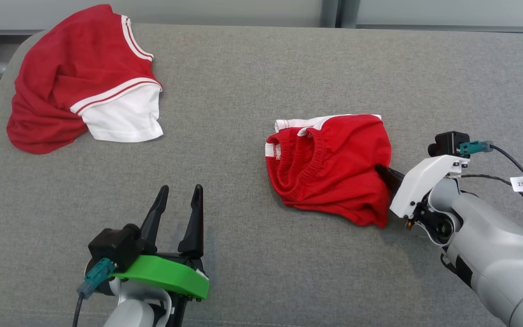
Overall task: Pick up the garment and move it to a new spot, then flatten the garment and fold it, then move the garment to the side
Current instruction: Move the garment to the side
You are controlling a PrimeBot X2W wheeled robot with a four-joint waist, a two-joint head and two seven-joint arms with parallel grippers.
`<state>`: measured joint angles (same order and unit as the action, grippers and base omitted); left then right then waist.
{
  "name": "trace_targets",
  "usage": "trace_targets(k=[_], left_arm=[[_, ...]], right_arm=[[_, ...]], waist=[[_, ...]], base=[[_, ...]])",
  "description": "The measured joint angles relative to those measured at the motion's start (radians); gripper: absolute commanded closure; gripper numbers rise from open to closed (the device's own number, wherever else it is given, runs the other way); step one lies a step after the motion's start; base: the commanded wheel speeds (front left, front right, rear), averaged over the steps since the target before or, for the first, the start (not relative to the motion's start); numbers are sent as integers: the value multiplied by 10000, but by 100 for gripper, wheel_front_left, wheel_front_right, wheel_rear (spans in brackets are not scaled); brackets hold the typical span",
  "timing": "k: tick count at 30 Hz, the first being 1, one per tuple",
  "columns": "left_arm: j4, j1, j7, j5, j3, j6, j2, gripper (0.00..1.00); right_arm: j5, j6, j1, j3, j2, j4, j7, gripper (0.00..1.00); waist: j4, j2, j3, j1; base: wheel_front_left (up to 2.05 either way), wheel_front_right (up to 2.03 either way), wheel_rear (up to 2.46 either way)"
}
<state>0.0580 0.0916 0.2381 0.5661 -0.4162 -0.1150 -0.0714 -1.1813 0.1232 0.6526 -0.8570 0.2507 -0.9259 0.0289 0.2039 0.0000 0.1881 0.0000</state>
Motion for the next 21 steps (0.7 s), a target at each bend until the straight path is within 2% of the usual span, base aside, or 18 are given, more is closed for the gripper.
trace_targets(k=[6, 12, 21], left_arm=[[-25, -7, 2, 0, 69, 0, -4, 0], [-132, -12, 2, -2, 128, -2, -15, 0], [-616, -9, 0, -180, 153, -12, -56, 0]], right_arm=[[136, 2, 128, -222, 138, 42, 73, 100], [364, 6, 651, -247, 815, -10, 71, 100], [675, 6, 1368, -307, 1423, -178, 171, 100]], waist=[[-227, 0, -83, 0], [-510, 0, -91, 0], [-867, 0, 184, 0]], base=[[0, 0, 0], [0, 0, 0], [0, 0, 0]])
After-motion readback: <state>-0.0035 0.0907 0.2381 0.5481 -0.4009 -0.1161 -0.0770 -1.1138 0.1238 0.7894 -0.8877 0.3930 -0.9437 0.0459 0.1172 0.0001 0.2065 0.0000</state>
